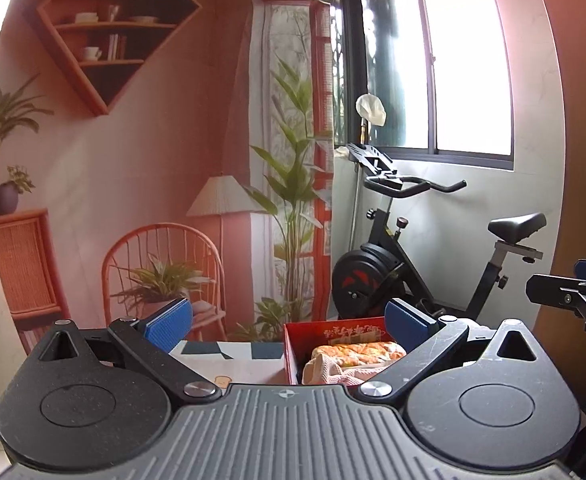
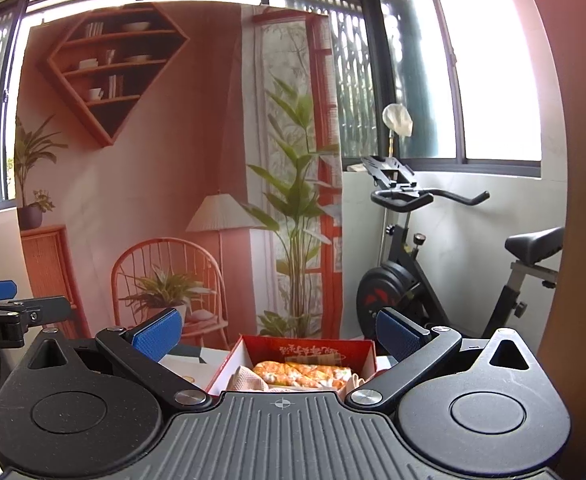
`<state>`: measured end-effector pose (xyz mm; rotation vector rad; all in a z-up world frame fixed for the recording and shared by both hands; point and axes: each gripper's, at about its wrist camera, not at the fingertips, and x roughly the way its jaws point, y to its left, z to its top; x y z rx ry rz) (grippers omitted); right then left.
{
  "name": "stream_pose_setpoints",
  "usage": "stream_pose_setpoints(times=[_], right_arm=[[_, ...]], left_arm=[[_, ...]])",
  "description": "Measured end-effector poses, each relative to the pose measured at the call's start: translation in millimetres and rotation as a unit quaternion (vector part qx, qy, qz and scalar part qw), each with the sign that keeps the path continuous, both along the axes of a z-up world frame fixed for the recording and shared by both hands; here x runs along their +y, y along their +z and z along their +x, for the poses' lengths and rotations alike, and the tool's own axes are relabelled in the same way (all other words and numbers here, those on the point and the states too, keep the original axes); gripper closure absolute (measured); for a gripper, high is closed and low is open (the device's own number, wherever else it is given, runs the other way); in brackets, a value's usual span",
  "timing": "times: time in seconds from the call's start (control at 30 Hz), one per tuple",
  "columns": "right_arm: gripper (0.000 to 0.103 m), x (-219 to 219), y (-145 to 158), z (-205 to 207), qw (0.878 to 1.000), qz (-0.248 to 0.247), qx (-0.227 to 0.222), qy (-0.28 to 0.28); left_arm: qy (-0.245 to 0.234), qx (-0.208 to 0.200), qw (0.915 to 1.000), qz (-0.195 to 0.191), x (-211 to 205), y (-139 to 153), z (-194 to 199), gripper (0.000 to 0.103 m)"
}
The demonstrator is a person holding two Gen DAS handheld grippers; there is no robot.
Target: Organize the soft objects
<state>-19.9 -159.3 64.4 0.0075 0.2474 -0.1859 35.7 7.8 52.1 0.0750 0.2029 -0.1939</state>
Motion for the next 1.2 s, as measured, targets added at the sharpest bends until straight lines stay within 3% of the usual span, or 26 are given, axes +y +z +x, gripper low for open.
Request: stream_pose_setpoints(times=[1.2], right_arm=[[0.000, -10, -7, -7, 1.000, 0.010, 0.013, -0.019]], left_arm=[[-0.006, 0.012, 0.9999, -0.002, 0, -4, -8, 0.000]])
